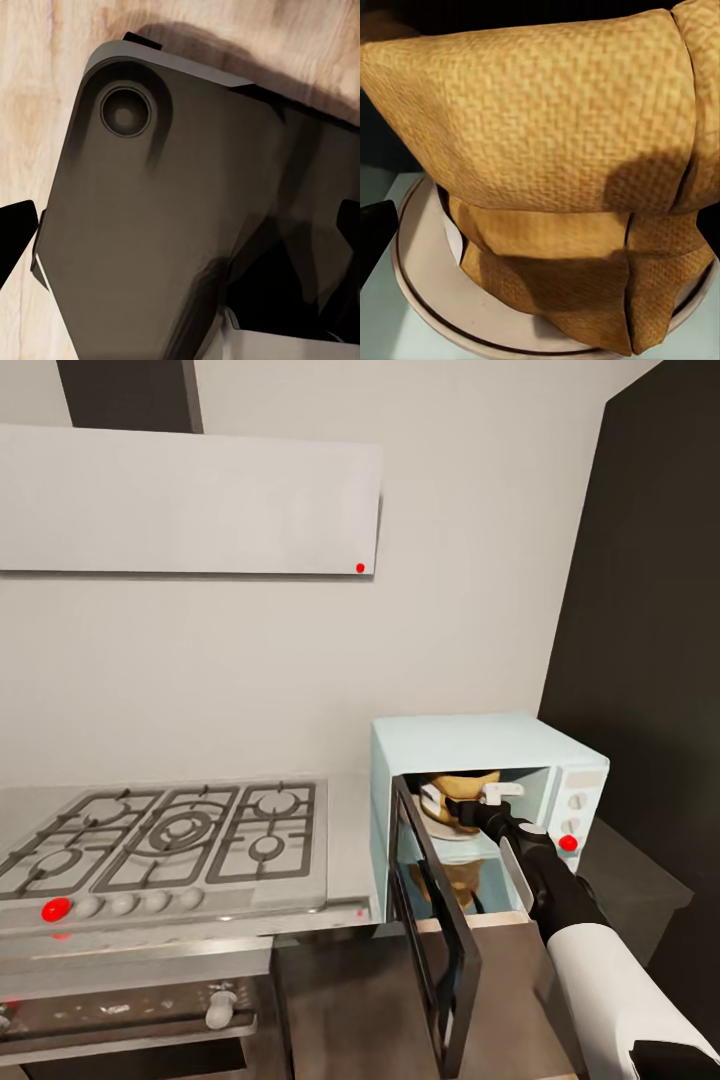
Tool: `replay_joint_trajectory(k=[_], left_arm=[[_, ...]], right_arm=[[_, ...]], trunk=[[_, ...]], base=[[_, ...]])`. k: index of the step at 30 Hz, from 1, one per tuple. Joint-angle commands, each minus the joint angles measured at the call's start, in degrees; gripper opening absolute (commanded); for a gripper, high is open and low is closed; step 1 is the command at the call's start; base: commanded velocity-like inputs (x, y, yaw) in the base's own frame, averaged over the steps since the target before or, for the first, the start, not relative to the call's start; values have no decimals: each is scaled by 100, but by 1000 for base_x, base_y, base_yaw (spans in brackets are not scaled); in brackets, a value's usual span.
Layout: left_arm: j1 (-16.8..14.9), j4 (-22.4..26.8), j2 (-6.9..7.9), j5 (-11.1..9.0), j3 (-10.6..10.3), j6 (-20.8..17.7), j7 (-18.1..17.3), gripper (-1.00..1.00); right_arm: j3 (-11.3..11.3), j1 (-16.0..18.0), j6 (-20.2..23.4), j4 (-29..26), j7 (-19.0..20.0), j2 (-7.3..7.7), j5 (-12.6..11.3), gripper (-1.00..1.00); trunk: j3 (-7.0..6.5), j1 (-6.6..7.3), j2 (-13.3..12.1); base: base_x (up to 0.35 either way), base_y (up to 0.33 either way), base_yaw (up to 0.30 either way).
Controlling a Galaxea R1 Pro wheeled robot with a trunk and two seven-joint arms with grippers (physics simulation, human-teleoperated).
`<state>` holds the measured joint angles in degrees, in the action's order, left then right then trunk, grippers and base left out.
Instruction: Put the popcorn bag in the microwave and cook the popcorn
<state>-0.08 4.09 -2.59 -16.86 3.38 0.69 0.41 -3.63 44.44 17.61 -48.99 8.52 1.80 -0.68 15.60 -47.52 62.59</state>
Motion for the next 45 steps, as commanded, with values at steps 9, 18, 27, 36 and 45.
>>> replay_joint_trajectory(k=[9,18,27,36,45], left_arm=[[-1,4,-4,-10,33,10,3,100],[-1,4,-5,-7,34,10,3,100],[-1,4,-14,7,32,10,3,100],[-1,4,-5,7,32,10,3,100],[-1,4,-5,-1,32,10,3,100]], right_arm=[[-12,3,32,-10,67,4,15,100],[-15,3,98,-14,53,51,41,100],[-14,3,115,-18,46,44,42,100],[-15,3,70,-15,44,59,27,100],[-15,3,59,-8,23,74,-1,100]], trunk=[[7,-1,4],[7,-1,4],[7,-1,4],[7,-1,4],[7,-1,4]], base=[[-72,0,0],[-313,0,0],[-318,0,0],[-318,0,0],[-318,0,0]])
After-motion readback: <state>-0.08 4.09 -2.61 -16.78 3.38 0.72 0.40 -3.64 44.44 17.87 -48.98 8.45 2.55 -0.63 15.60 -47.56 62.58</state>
